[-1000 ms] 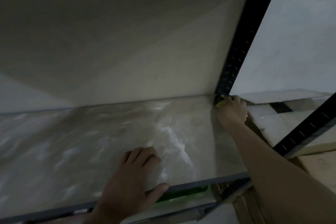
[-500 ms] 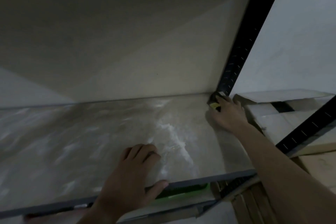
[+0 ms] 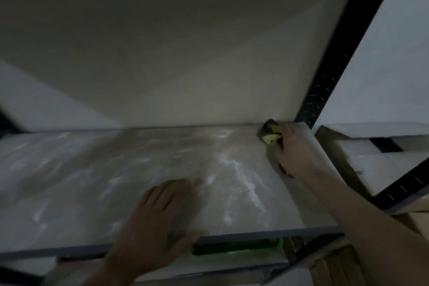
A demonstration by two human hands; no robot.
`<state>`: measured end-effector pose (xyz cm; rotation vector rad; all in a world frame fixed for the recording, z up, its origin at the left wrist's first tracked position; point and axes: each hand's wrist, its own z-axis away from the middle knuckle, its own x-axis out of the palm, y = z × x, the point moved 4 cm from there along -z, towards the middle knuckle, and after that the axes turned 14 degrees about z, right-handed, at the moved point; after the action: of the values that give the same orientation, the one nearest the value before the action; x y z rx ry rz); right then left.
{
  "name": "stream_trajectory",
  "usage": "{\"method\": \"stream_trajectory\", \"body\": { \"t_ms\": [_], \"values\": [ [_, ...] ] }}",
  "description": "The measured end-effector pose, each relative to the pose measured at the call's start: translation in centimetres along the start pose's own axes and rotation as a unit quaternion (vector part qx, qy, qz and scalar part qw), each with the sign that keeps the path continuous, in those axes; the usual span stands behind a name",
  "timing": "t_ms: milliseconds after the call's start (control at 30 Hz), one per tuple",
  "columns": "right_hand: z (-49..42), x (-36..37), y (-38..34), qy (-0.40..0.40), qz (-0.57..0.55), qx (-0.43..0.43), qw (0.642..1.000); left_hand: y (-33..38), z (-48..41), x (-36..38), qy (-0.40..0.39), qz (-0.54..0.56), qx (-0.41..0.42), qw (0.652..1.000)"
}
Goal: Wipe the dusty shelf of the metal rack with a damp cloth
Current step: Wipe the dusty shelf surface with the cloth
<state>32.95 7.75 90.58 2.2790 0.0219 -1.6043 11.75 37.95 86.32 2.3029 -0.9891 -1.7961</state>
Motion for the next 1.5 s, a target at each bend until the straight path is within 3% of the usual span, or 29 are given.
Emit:
{"method": "stream_trajectory", "body": {
  "t_ms": [100, 200, 300, 400, 467, 567, 700, 800, 900, 967, 1067, 1200, 1267, 1367, 1500],
  "values": [
    [-2.3, 1.0, -1.5, -0.064, 0.039, 0.008, 0.997, -2.4, 1.8, -2.2, -0.001, -0.057, 0.005, 0.998],
    [-3.8, 1.0, -6.6, -0.086, -0.179, 0.046, 0.979, -3.8, 2.2, -2.9, -0.014, -0.071, -0.012, 0.997],
    [-3.9, 0.2, -11.6, -0.046, -0.254, -0.038, 0.965, -4.3, 2.2, -2.7, -0.023, -0.075, -0.02, 0.997],
    [-2.0, -1.9, -14.1, -0.098, -0.313, -0.166, 0.93, -4.4, 2.4, -2.8, -0.02, -0.071, -0.018, 0.997],
    [-2.3, -2.8, -13.4, -0.125, -0.329, -0.192, 0.916, -4.4, 2.4, -2.8, -0.023, -0.076, -0.021, 0.997],
    [-5.4, -2.2, -10.3, -0.07, -0.304, -0.102, 0.945, -4.4, 2.1, -2.7, -0.029, -0.069, -0.033, 0.997],
    [-6.6, -0.4, -10.8, -0.118, -0.228, -0.04, 0.966, -4.4, 2.0, -2.7, -0.014, -0.061, -0.02, 0.998],
    [-5.2, -1.4, -14.2, -0.099, -0.267, -0.09, 0.954, -4.5, 2.1, -2.6, -0.017, -0.062, -0.023, 0.998],
    [-3.2, -3.3, -16.8, -0.151, -0.316, -0.188, 0.918, -4.8, 2.2, -2.6, -0.028, -0.042, -0.043, 0.998],
    [-1.9, -4.1, -16.4, -0.202, -0.331, -0.205, 0.899, -4.7, 2.2, -2.6, -0.033, -0.042, -0.047, 0.997],
    [-1.0, -5.1, -11.9, -0.126, -0.352, -0.119, 0.92, -4.7, 2.2, -2.6, -0.022, -0.034, -0.043, 0.998],
    [2.3, -4.3, -2.1, -0.014, -0.194, 0.048, 0.98, -4.8, 2.2, -2.5, -0.014, -0.032, -0.039, 0.999],
    [5.2, -2.6, 1.3, -0.042, -0.155, 0.121, 0.98, -4.9, 2.3, -2.4, -0.009, -0.031, -0.038, 0.999],
    [9.3, 0.0, 2.6, -0.136, -0.087, 0.164, 0.973, -5.0, 2.5, -2.4, -0.01, -0.042, -0.043, 0.998],
    [11.0, 0.9, -0.4, -0.117, -0.015, 0.099, 0.988, -5.0, 2.4, -2.2, -0.012, -0.047, -0.048, 0.998]
  ]
}}
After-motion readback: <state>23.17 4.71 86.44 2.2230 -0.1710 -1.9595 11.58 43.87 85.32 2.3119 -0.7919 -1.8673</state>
